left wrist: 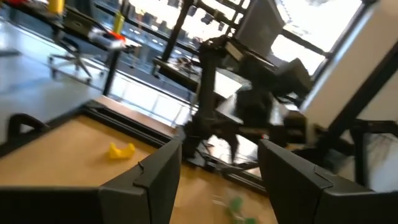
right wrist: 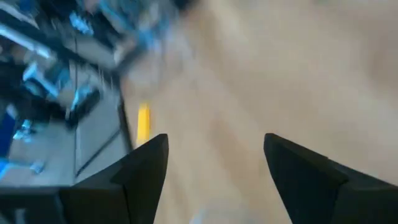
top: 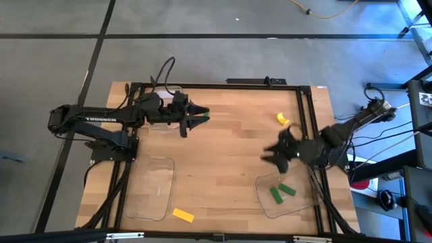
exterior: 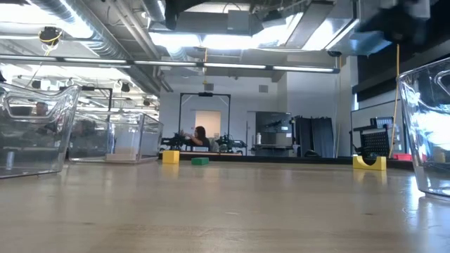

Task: Sort & place blocks by color
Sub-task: Put the green block into the bottom right transparent bin

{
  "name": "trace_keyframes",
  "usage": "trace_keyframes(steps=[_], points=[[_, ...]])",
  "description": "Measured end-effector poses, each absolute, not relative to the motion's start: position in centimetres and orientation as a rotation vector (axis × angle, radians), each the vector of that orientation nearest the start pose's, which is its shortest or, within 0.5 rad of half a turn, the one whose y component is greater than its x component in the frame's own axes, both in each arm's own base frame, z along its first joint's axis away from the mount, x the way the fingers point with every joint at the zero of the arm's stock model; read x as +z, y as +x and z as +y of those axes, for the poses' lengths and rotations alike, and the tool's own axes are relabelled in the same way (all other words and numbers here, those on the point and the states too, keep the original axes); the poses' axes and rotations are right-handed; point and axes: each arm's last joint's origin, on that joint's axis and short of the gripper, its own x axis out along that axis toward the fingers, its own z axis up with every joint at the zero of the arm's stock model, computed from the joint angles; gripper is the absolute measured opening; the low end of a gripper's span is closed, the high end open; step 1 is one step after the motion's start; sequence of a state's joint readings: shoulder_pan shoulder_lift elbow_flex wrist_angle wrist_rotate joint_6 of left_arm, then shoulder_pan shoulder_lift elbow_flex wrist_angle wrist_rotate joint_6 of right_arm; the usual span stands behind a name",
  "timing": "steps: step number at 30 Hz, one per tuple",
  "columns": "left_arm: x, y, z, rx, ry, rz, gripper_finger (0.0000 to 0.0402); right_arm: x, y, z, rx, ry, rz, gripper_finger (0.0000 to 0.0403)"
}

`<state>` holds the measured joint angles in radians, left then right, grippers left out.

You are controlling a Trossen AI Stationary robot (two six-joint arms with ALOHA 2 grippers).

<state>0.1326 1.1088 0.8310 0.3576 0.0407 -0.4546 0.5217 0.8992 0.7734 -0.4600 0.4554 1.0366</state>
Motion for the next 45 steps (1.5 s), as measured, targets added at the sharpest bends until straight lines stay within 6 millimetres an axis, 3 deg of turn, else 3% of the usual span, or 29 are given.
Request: trace_keyframes(steps=[7,14,21,27,30,34,39,45], points=[[33.8,24.9,2.8,0.030,-0.445,-0.090,0.0204,32.0,18.8,3.7,-0.168,0.473,0.183,0.0268],[33.8,25.0,2.1,0.046,-0.274,-0.092,0.0204,33.1,20.2,1.3,-0.089,0.337,0.068,0.0268],[33.8,25.0,1.8,0.078,-0.254,-0.089,0.0204,33.2,20.3,0.7,-0.091,0.328,0.053,0.0268],[34.0,25.3,2.4,0.217,-0.385,-0.044,0.0204,33.2,20.3,0.7,-0.096,0.328,0.054,0.0268],[34.6,26.4,3.5,0.304,-0.427,0.077,0.0204,33.2,20.3,0.7,-0.116,0.336,0.051,0.0268],[35.0,29.4,5.6,0.441,-0.459,0.291,0.0204,33.2,20.3,0.6,-0.133,0.349,0.049,0.0268],[32.2,33.2,8.8,0.682,-0.467,0.606,0.0204,33.1,20.3,0.6,-0.147,0.354,0.050,0.0268],[25.6,36.5,11.1,0.809,-0.566,0.810,0.0204,33.0,20.3,0.5,-0.171,0.381,0.055,0.0268]])
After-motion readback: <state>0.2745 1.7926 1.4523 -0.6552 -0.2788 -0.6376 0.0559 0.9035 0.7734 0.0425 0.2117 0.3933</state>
